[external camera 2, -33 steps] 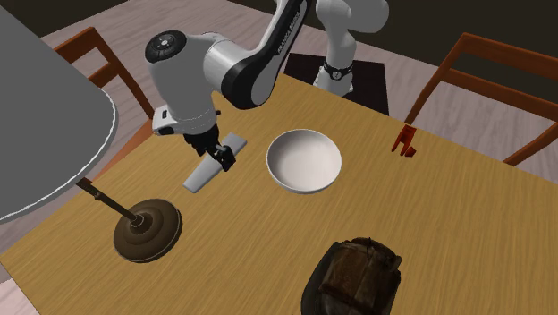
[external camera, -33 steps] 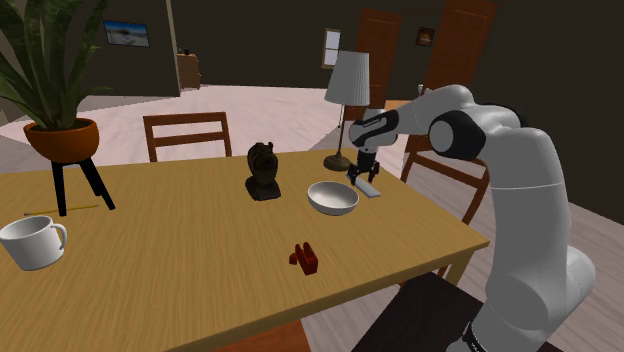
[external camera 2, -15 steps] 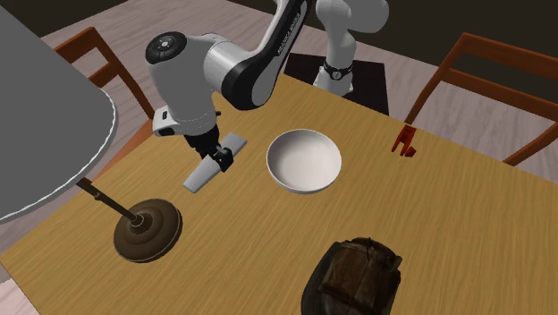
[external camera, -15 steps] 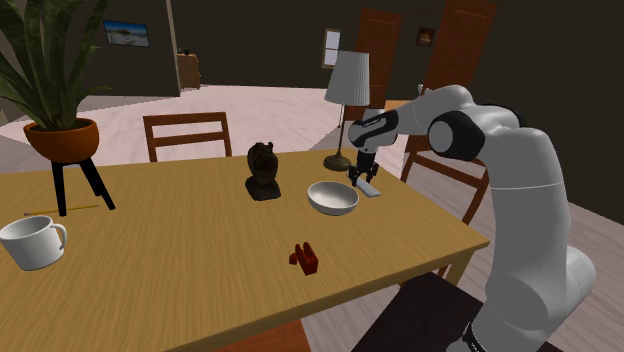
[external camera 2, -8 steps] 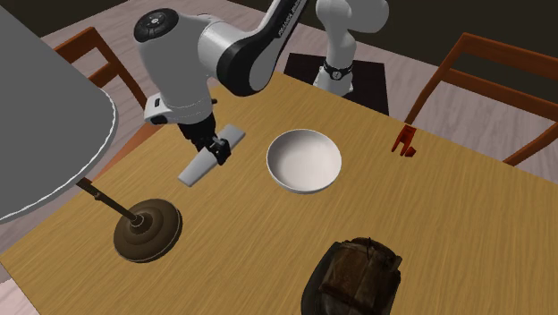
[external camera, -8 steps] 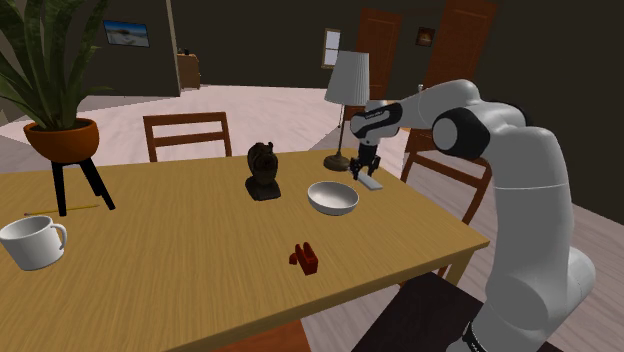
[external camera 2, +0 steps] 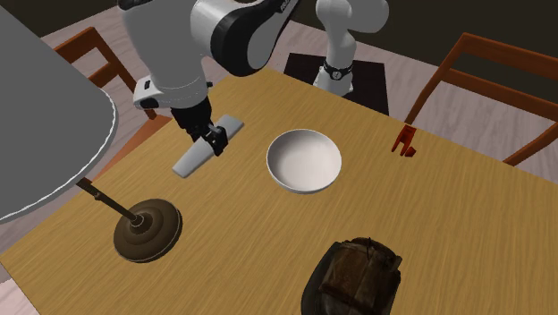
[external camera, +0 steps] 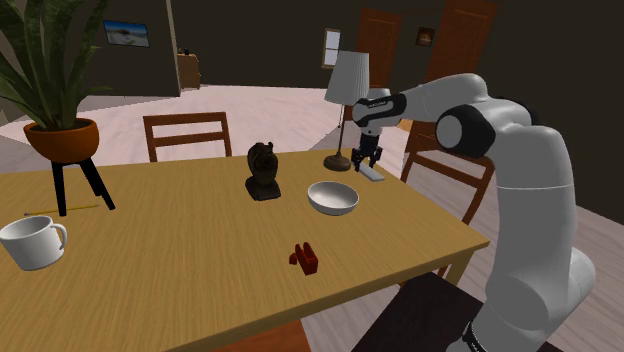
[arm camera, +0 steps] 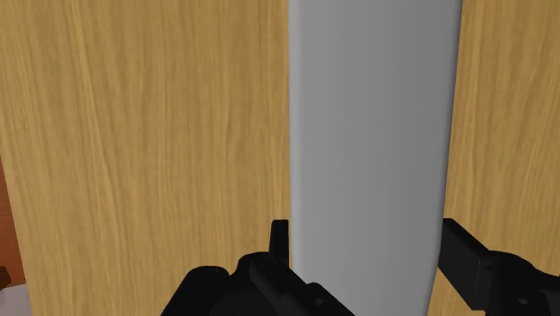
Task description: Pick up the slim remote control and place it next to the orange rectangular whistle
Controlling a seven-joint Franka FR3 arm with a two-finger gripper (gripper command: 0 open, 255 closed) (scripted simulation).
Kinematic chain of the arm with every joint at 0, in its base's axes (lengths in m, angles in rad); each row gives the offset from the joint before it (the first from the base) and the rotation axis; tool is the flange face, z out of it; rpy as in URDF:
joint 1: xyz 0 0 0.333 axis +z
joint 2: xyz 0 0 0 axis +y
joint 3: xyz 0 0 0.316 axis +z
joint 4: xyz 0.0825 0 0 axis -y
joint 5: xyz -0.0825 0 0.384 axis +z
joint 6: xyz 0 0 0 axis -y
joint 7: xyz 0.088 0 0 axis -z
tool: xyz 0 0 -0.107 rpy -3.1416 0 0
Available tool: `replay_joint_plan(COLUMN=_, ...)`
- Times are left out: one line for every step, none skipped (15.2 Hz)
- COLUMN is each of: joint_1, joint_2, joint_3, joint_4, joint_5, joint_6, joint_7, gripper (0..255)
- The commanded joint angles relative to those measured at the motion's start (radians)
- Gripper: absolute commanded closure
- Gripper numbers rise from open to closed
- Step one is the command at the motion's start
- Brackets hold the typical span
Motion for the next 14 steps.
replay_joint_plan(joint_1=-0.001, joint_2=-0.008, joint_3=-0.001, joint_4=0.016, joint_5=-0.002, joint_6=-0.023, joint_7=0.000, gripper=255)
replay_joint_plan(joint_1=-0.001, joint_2=-0.010, joint_3=-0.002, joint_4=0.025, joint_5=-0.003, joint_6=-0.035, joint_7=0.001, gripper=255)
replay_joint_plan(joint_1=-0.001, joint_2=-0.013, joint_3=-0.002, joint_4=0.035, joint_5=-0.003, joint_6=-0.048, joint_7=0.001, gripper=255)
replay_joint_plan(joint_1=-0.002, joint_2=-0.015, joint_3=-0.003, joint_4=0.045, joint_5=-0.004, joint_6=-0.060, joint_7=0.002, gripper=255)
replay_joint_plan(joint_1=-0.002, joint_2=-0.017, joint_3=-0.003, joint_4=0.056, joint_5=-0.005, joint_6=-0.072, joint_7=0.002, gripper=255)
replay_joint_plan(joint_1=-0.002, joint_2=-0.018, joint_3=-0.003, joint_4=0.067, joint_5=-0.005, joint_6=-0.085, joint_7=0.003, gripper=255)
replay_joint_plan(joint_1=-0.003, joint_2=-0.020, joint_3=-0.004, joint_4=0.075, joint_5=-0.006, joint_6=-0.093, joint_7=0.003, gripper=255)
replay_joint_plan(joint_1=0.013, joint_2=-0.063, joint_3=-0.003, joint_4=0.009, joint_5=-0.014, joint_6=-0.070, joint_7=0.015, gripper=255)
replay_joint_plan(joint_1=0.028, joint_2=-0.105, joint_3=-0.003, joint_4=-0.053, joint_5=-0.023, joint_6=-0.050, joint_7=0.028, gripper=255)
replay_joint_plan(joint_1=0.042, joint_2=-0.145, joint_3=-0.002, joint_4=-0.112, joint_5=-0.032, joint_6=-0.031, joint_7=0.041, gripper=255)
replay_joint_plan(joint_1=0.055, joint_2=-0.184, joint_3=0.000, joint_4=-0.167, joint_5=-0.041, joint_6=-0.013, joint_7=0.056, gripper=255)
replay_joint_plan(joint_1=0.068, joint_2=-0.222, joint_3=0.002, joint_4=-0.219, joint_5=-0.050, joint_6=0.002, joint_7=0.071, gripper=255)
replay_joint_plan(joint_1=0.080, joint_2=-0.259, joint_3=0.006, joint_4=-0.270, joint_5=-0.058, joint_6=0.017, joint_7=0.087, gripper=255)
replay_joint_plan(joint_1=0.091, joint_2=-0.295, joint_3=0.009, joint_4=-0.318, joint_5=-0.067, joint_6=0.030, joint_7=0.103, gripper=255)
